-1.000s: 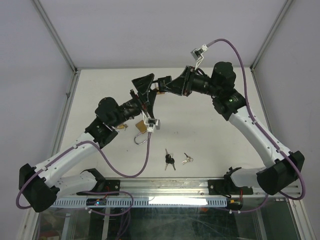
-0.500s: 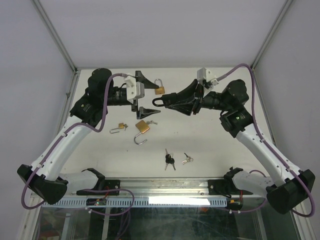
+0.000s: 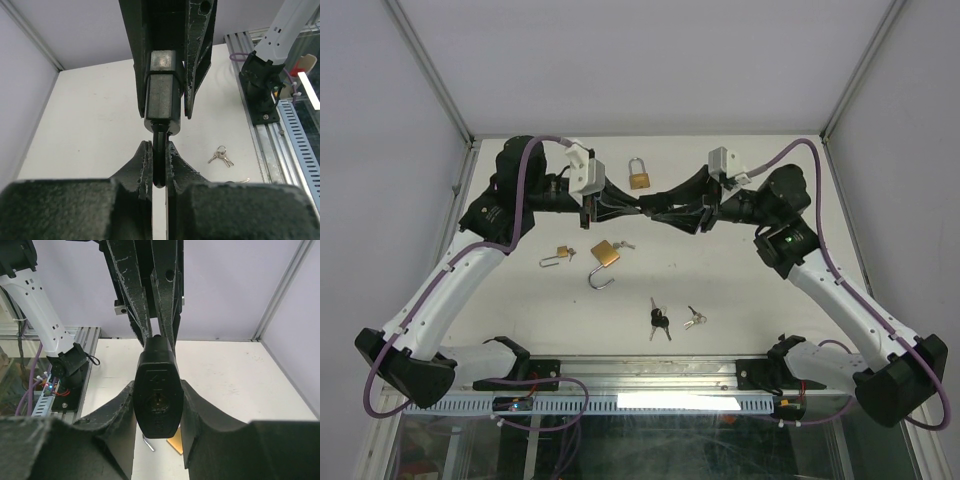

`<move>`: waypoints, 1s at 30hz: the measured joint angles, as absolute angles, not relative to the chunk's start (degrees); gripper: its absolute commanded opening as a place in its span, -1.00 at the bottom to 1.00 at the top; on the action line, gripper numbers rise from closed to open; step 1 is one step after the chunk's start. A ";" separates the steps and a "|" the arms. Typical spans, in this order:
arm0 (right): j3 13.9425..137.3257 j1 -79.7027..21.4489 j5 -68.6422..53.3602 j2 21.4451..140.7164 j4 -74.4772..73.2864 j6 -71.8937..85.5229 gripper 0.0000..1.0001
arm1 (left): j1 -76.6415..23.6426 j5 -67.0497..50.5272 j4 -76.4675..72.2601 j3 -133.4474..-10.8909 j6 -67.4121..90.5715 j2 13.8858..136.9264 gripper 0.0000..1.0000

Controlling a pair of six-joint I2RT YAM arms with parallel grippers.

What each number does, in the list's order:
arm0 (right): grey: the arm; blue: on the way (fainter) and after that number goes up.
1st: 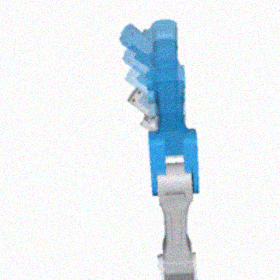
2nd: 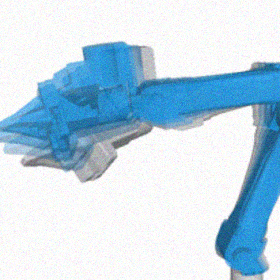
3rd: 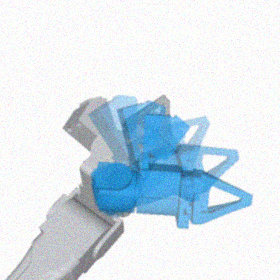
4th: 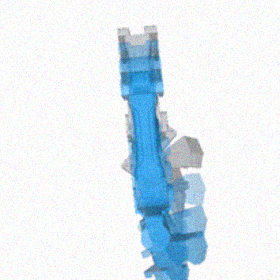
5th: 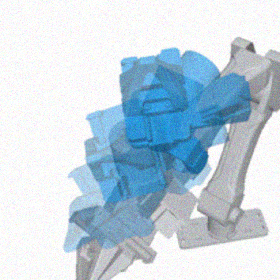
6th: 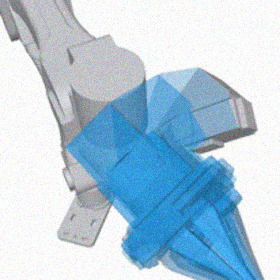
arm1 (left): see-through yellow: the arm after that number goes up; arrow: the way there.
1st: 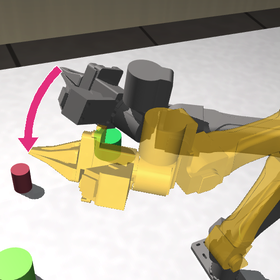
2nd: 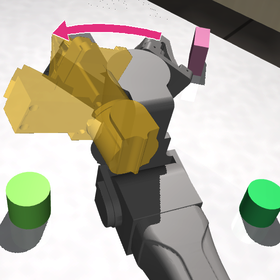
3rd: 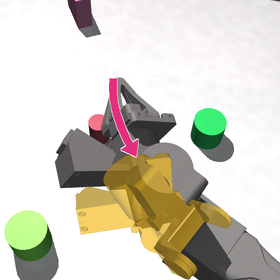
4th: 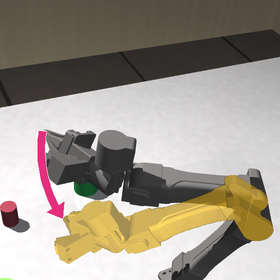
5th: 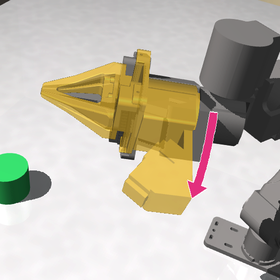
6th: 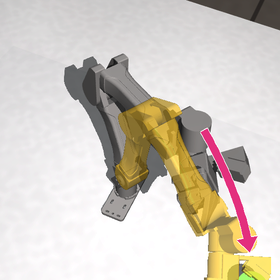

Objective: Unlock with the key

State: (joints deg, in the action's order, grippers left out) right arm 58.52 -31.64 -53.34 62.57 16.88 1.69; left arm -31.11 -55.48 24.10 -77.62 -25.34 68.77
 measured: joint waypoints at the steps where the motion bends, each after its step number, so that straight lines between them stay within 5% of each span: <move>1: 58.52 -31.68 -53.34 62.57 17.06 1.21 -1.00 | -31.00 -55.37 23.99 -77.65 -24.75 68.77 -1.00; 6: 58.48 -31.77 -53.32 62.59 17.15 0.45 -1.00 | -31.05 -54.48 23.75 -77.65 -23.99 68.77 -1.00; 8: 58.48 -31.77 -52.77 62.61 16.88 0.30 -0.35 | -31.09 -53.65 23.64 -77.62 -24.27 68.75 -1.00; 9: 58.48 -31.77 -52.47 62.61 16.64 0.25 0.29 | -31.09 -53.32 23.64 -77.58 -24.49 68.75 -1.00; 10: 58.48 -31.81 -51.92 62.61 16.12 -0.01 0.72 | -31.16 -52.71 23.62 -77.43 -24.91 68.66 -1.00; 11: 58.48 -31.83 -51.51 62.61 15.51 0.14 0.96 | -31.14 -52.53 23.68 -77.17 -25.52 68.53 -1.00; 22: 58.50 -31.86 -43.59 58.54 2.44 -7.29 0.99 | -27.46 -51.33 32.67 -63.99 -36.23 64.29 -1.00; 30: 58.06 -31.53 -42.19 55.18 -1.02 -9.47 0.99 | -24.32 -63.81 35.16 -59.55 -40.29 60.97 -1.00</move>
State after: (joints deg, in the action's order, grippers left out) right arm 58.06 -31.53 -42.19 55.18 -1.02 -9.47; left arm -24.32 -63.81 35.16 -59.55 -40.29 60.97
